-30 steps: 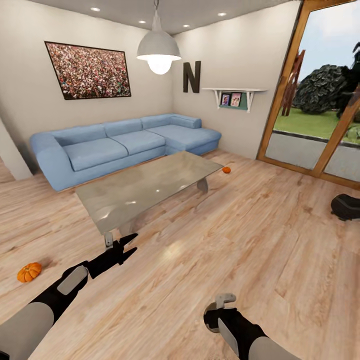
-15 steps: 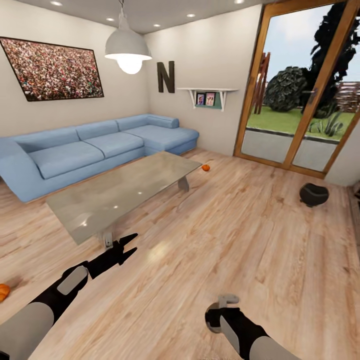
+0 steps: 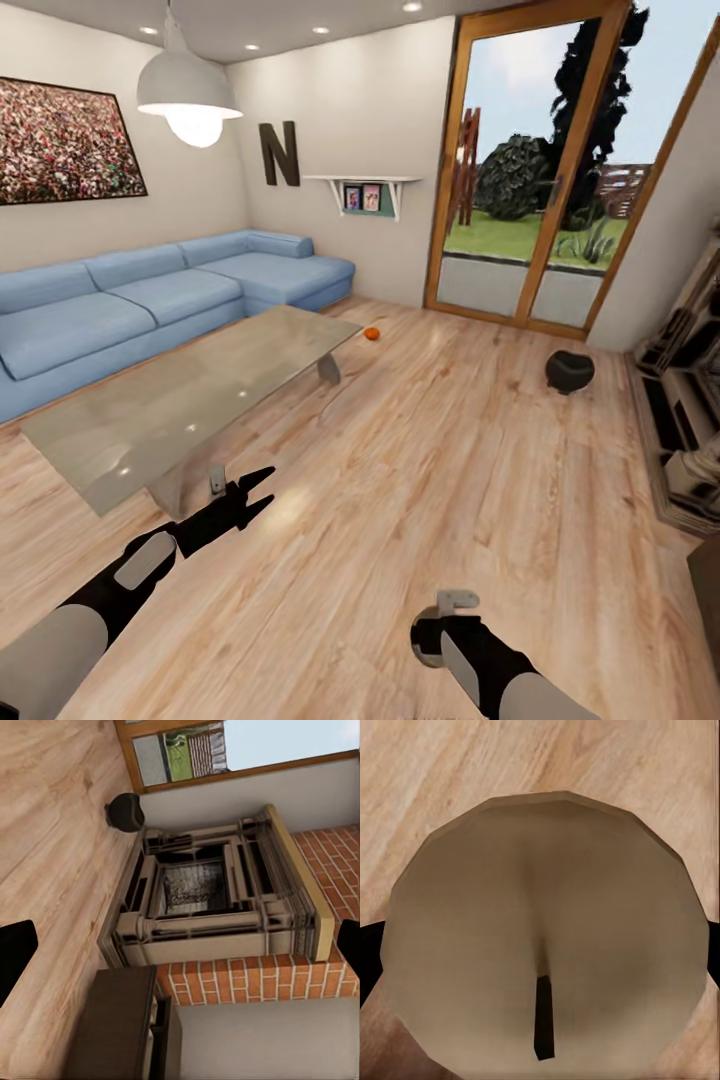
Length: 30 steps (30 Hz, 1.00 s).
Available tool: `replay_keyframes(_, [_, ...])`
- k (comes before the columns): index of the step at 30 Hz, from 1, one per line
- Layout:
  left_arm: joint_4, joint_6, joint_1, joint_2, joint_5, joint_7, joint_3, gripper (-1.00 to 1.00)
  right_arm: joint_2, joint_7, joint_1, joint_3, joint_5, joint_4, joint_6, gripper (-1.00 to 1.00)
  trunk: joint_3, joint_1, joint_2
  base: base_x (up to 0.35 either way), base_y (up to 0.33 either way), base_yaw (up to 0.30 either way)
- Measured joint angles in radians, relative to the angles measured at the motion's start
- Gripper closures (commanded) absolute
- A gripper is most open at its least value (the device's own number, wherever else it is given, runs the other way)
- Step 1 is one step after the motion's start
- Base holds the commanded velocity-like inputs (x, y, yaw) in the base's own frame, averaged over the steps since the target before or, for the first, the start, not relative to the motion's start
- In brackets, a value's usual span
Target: Place each of the two pumpkins and all three candles from the living room inside a cabinet in the living room (use any cabinet), then make sure every cabinet is closed, and position the cauldron so it is next to a table in the living room.
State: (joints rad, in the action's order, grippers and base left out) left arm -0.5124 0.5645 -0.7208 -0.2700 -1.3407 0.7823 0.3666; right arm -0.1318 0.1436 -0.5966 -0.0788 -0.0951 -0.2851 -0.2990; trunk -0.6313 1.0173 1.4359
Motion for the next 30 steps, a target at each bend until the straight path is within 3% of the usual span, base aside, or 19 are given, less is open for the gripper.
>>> replay_keyframes(30, [0.0,-0.001,0.0,0.0,0.0,0.0,0.0,-1.0,-0.003,0.001,0.0,0.005,-0.004,0.0,-0.006,1.0,-0.025,0.0,0.0,0.0,0.0,-0.246])
